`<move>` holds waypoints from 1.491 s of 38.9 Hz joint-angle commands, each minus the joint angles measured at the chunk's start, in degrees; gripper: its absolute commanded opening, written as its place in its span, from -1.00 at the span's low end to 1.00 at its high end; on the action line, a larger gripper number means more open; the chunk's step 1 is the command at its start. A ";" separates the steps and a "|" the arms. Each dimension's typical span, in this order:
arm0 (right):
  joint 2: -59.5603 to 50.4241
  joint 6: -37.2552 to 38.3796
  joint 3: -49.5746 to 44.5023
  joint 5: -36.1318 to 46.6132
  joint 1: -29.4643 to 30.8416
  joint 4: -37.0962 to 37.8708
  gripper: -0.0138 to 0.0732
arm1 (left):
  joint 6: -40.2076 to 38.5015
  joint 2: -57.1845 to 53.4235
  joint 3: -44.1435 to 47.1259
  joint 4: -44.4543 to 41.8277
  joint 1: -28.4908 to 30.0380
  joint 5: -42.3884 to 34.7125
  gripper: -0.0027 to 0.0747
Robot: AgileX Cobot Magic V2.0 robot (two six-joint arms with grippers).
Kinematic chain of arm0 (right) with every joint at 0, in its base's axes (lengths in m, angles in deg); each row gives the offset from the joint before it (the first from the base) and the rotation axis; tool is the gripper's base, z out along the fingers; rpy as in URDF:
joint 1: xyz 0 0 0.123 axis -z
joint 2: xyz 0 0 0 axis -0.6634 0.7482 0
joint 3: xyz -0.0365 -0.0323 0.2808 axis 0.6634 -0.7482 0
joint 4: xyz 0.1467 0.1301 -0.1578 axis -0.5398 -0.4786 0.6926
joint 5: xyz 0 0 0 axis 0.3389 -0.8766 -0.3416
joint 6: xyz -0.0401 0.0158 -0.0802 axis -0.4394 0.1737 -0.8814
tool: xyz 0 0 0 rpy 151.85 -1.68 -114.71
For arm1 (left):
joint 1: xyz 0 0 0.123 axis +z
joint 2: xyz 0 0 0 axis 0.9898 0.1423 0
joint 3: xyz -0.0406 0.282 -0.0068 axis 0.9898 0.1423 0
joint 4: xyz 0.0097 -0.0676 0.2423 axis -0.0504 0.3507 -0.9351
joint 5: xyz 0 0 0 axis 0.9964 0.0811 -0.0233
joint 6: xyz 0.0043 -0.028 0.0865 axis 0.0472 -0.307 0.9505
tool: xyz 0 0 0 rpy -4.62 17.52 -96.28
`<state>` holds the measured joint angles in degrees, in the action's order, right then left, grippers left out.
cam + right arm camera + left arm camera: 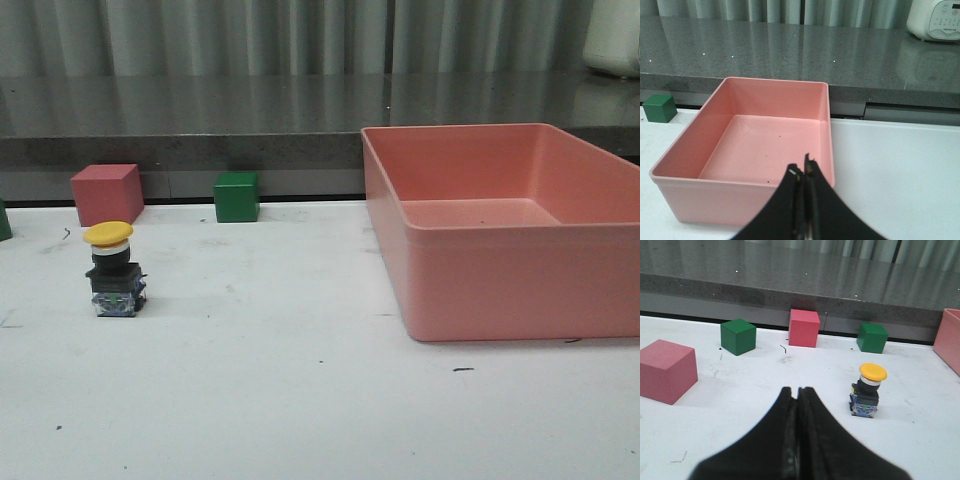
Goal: Place and stand button with both arms
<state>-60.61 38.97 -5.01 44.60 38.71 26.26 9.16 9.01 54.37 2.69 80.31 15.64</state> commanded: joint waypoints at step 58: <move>-13.47 -0.31 -19.87 11.91 -0.13 1.10 -0.82 | -0.46 -1.37 2.09 0.80 0.36 -10.19 -0.98</move>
<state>-72.57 38.88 -25.07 52.32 38.71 26.71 9.16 9.01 55.58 2.94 80.57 10.24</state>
